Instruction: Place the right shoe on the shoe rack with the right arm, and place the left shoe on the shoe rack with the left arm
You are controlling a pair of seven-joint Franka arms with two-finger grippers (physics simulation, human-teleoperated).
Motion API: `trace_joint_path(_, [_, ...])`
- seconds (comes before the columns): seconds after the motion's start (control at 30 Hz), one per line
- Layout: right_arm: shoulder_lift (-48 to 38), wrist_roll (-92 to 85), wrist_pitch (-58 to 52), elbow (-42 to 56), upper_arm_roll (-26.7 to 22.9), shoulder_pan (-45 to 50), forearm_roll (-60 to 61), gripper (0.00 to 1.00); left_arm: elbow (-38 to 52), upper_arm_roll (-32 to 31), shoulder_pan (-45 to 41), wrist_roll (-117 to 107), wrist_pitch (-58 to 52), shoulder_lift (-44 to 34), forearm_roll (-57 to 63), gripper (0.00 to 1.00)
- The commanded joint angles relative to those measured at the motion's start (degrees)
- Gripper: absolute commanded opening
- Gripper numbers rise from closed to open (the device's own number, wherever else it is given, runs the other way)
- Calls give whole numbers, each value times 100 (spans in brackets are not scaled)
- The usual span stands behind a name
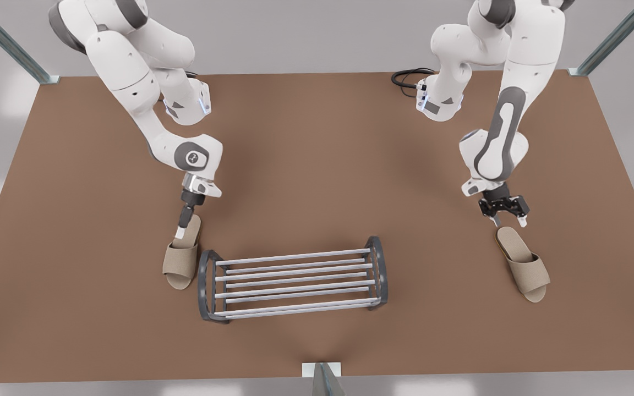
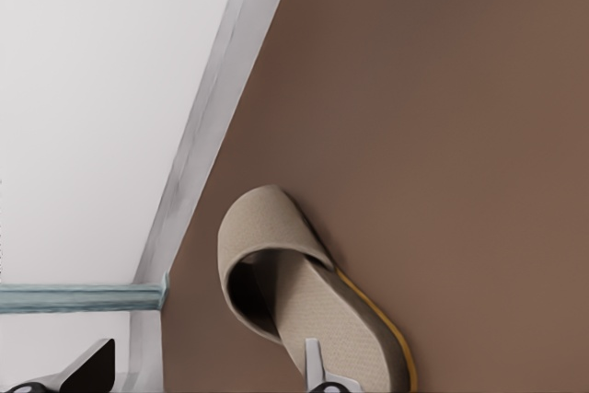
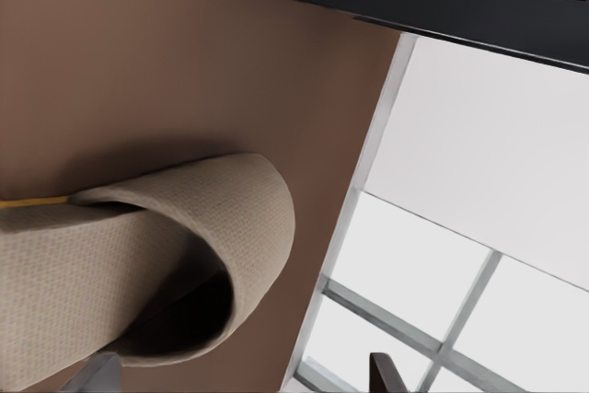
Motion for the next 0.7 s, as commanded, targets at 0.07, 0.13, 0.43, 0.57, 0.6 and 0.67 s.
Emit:
trace_joint_path(0.07, [243,4719,294,136,-252,23,-1203,100,25,210,-3,-6283,-785,257,1454,100])
trace_joint_path(0.13, [278,4683,303,144,-366,14,-1448,100,78,360,5,-6283,-811,363,1745,100])
trace_joint_path(0.43, [375,4543,417,399,-691,14,-1826,100,1308,615,49,-6283,-811,1470,2474,100])
trace_joint_path(0.57, [436,4367,364,443,-726,32,-1915,100,1554,685,49,-6239,-811,1769,2835,100])
trace_joint_path(0.6, [445,4367,356,452,-726,32,-1914,100,1642,685,49,-6231,-811,1839,2844,100])
trace_joint_path(0.67, [498,4376,364,514,-796,58,-1923,100,1765,685,49,-6222,-811,1954,2949,100])
